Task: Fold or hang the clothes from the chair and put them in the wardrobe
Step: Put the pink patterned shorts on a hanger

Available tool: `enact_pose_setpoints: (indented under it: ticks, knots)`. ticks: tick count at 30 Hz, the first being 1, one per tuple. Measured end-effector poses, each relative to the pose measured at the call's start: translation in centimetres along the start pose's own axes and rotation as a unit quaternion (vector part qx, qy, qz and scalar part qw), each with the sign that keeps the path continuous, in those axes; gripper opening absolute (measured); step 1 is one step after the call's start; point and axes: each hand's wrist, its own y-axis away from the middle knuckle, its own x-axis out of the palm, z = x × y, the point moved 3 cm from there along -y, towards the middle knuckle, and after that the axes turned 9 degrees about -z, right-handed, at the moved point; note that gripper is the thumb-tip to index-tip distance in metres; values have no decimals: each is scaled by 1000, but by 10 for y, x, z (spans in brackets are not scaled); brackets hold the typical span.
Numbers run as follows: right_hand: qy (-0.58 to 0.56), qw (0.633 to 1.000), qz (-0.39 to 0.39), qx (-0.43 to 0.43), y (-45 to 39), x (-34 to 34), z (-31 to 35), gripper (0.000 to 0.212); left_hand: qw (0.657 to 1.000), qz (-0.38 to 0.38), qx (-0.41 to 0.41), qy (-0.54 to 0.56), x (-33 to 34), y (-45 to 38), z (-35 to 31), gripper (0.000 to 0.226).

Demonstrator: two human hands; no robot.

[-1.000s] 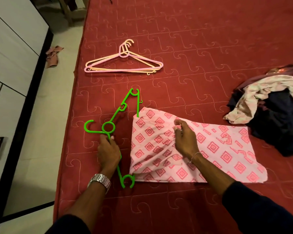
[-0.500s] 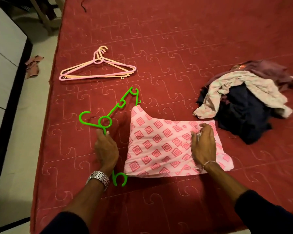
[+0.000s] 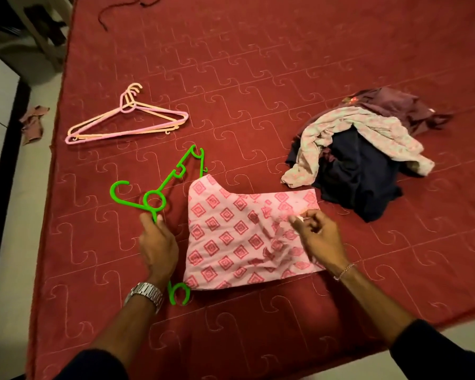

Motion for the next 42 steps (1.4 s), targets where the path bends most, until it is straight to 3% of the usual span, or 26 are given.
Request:
enact_pose_setpoints:
  ticks: [3,5,9,11,15,18,22,24,27,30,35,37,39,42]
  knots:
    - [30,1000,2,-5,-7,0,-3,23,1000,2,7,5,1,4,-4,18]
    - [167,983,5,-73,-20,-2,-3,15,1000,4,8,2,1,5,-6,18]
    - [346,928,20,-133,-37,0,-1,39,1000,3,11,-2,2,7,-4,18]
    - [361,923,37,-126,-43,6,2,42,1000,5,12,-1,2,7,-3,17]
    - [308,947,39,-84,-57,19,10,18,1000,3,10,-2,3,8,-2,17]
    - [295,952,40,-75,-62,26,14,26,1000,0,10,1,4,8,-1,15]
    - [256,963,-54,-62,-70,13,13,10,1000,-4,12,12,2,7,1,14]
    - [271,953,-126,-56,-74,1,16,7,1000,-5,9,7,1,7,2,15]
    - [335,919,-201,-59,-81,-17,21,18,1000,-14,13,8,-2,7,4,15]
    - [431,878,-187,-93,-85,-21,18,28,1000,-23,16,8,-3,7,7,15]
    - [418,850,-232,-220,-55,-8,27,38,1000,-15,4,5,-4,11,6,13]
    - [402,884,-178,-160,-39,-2,24,53,1000,-11,0,10,-3,10,7,12]
    - [420,905,-56,-34,-28,6,14,71,1000,-11,1,12,-3,9,8,14]
    - [360,930,59,49,-20,12,2,65,1000,-11,-8,6,-3,9,8,15]
